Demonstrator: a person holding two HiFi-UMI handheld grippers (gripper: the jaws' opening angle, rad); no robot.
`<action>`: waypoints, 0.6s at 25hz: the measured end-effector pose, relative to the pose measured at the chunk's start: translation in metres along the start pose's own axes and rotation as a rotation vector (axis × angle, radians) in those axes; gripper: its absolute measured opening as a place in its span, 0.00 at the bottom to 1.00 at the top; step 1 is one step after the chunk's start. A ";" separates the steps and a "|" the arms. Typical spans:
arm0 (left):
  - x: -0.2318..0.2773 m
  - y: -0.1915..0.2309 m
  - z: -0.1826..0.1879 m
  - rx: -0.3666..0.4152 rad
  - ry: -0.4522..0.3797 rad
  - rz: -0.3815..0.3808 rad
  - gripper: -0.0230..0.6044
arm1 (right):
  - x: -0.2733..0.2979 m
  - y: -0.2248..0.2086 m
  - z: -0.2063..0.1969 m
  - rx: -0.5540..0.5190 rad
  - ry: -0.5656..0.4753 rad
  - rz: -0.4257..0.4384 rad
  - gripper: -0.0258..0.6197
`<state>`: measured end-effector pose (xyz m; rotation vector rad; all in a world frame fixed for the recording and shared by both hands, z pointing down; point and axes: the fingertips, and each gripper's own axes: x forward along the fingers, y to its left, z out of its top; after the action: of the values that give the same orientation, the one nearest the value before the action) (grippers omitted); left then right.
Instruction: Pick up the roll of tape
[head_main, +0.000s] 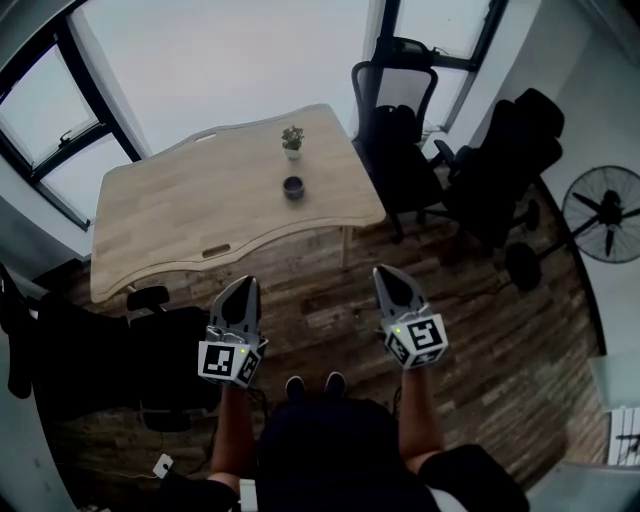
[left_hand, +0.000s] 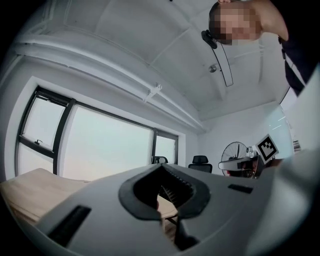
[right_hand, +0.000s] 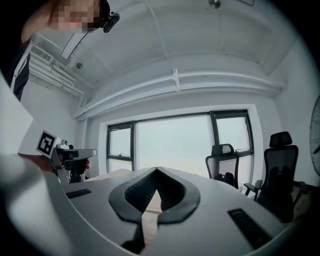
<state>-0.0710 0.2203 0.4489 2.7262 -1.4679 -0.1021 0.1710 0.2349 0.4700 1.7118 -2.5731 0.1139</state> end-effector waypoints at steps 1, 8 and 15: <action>0.001 0.001 0.000 0.004 0.004 0.006 0.05 | 0.000 -0.001 -0.003 0.011 0.003 0.009 0.05; -0.002 0.003 -0.009 -0.015 0.004 0.065 0.05 | -0.002 -0.009 0.001 0.026 -0.023 0.020 0.05; 0.001 0.000 -0.012 -0.041 -0.008 0.047 0.05 | 0.014 -0.021 -0.007 0.086 -0.015 0.013 0.05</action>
<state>-0.0693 0.2194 0.4610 2.6611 -1.5133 -0.1400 0.1844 0.2146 0.4787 1.7304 -2.6264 0.2159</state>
